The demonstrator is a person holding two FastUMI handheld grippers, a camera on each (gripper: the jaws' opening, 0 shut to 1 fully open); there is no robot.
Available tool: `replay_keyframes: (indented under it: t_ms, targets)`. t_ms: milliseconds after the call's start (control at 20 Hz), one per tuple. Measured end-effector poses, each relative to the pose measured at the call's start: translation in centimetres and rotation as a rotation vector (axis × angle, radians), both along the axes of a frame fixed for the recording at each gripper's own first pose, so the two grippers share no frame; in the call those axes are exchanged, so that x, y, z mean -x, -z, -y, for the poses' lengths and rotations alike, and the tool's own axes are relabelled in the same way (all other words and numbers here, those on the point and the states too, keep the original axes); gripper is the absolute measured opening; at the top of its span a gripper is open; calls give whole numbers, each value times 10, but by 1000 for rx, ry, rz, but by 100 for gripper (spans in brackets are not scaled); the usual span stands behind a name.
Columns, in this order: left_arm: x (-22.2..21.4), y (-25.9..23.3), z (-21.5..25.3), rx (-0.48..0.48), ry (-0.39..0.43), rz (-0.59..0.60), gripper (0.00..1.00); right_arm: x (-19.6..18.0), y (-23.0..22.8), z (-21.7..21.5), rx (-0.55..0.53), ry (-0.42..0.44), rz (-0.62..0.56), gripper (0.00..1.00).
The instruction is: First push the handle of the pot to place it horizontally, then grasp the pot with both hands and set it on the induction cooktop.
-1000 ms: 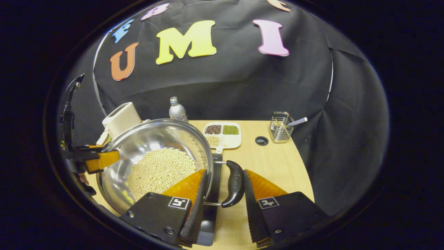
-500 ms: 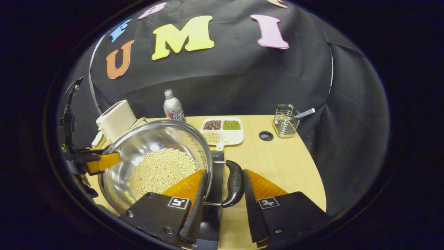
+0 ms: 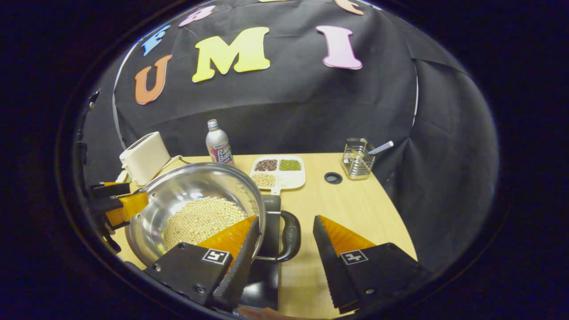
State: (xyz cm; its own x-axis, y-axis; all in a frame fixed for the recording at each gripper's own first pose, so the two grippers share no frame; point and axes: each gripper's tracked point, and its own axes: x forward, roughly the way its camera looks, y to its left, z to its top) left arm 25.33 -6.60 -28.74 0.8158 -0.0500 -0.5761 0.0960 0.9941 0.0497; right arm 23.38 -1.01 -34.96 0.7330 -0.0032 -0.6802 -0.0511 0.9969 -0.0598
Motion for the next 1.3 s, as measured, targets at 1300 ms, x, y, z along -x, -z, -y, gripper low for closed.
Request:
replay_keyframes:
  t_ms: [1300]
  targets:
    - [203, -160, -1, 125, -104, 368, 94, 195, -195, 10, 81, -21, 428, 93]
